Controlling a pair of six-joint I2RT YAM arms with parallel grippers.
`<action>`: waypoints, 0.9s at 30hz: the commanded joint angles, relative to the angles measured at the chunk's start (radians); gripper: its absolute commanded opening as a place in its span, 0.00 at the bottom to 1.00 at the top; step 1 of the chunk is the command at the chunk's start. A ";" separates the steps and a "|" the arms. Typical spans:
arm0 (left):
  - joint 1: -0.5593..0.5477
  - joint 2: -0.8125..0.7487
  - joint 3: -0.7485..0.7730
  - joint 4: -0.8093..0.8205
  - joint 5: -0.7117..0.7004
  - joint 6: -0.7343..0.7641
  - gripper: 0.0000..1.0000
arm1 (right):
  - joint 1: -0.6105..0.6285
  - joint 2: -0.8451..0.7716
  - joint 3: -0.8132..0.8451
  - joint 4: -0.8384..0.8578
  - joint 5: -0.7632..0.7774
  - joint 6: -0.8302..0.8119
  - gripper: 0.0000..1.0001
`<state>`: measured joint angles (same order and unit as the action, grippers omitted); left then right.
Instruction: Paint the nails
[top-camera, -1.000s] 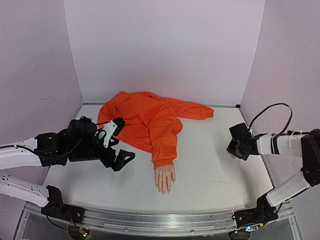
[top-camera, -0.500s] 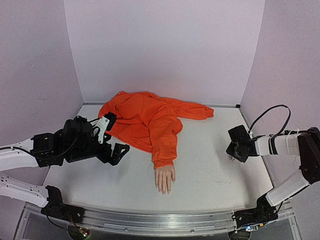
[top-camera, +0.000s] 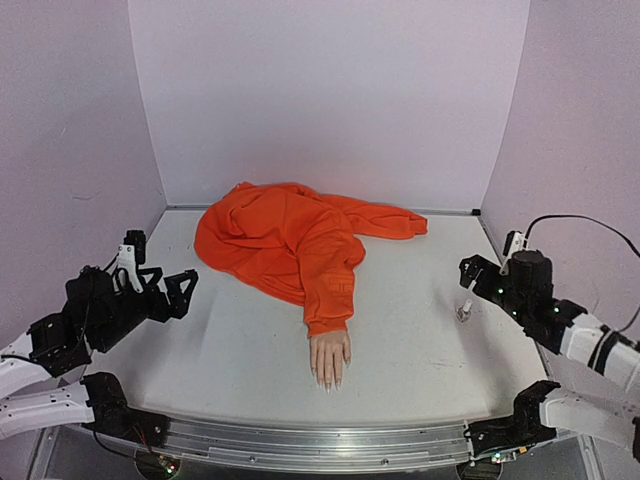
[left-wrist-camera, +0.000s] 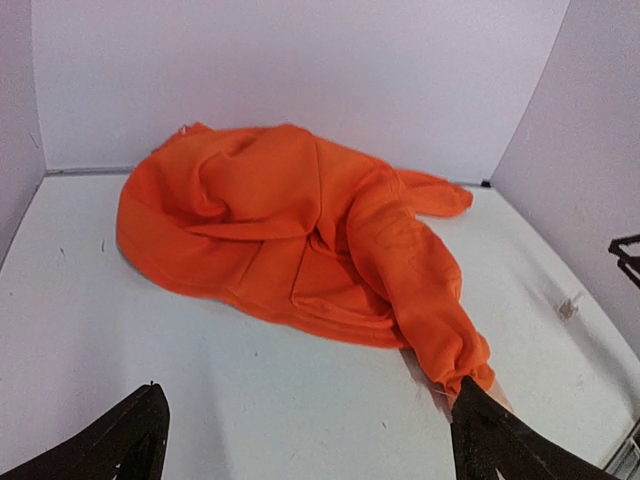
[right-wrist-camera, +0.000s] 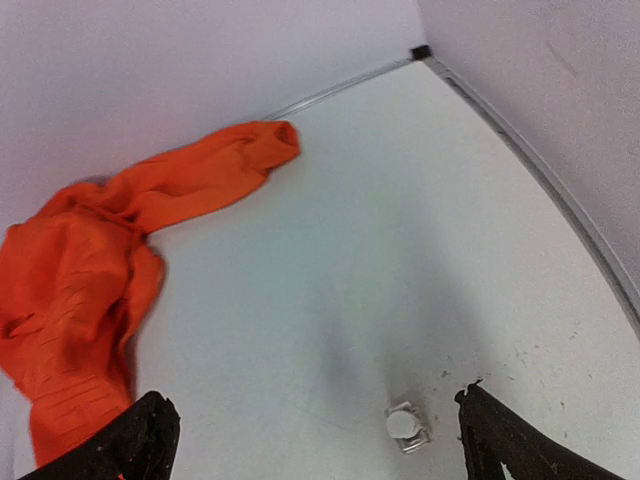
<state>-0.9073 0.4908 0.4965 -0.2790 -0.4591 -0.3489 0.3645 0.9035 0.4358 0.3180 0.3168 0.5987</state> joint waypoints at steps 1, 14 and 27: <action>0.004 -0.243 -0.147 0.171 -0.102 0.027 1.00 | 0.000 -0.263 -0.140 0.206 -0.278 -0.194 0.98; 0.004 -0.352 -0.229 0.192 -0.085 0.058 0.99 | 0.001 -0.506 -0.268 0.182 -0.219 -0.119 0.98; 0.004 0.514 0.180 0.460 0.078 0.272 1.00 | 0.000 0.100 0.058 0.130 -0.098 -0.262 0.98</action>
<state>-0.9104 0.9768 0.7269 -0.0402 -0.3901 -0.1612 0.3649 1.0016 0.4709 0.4038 0.1551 0.3897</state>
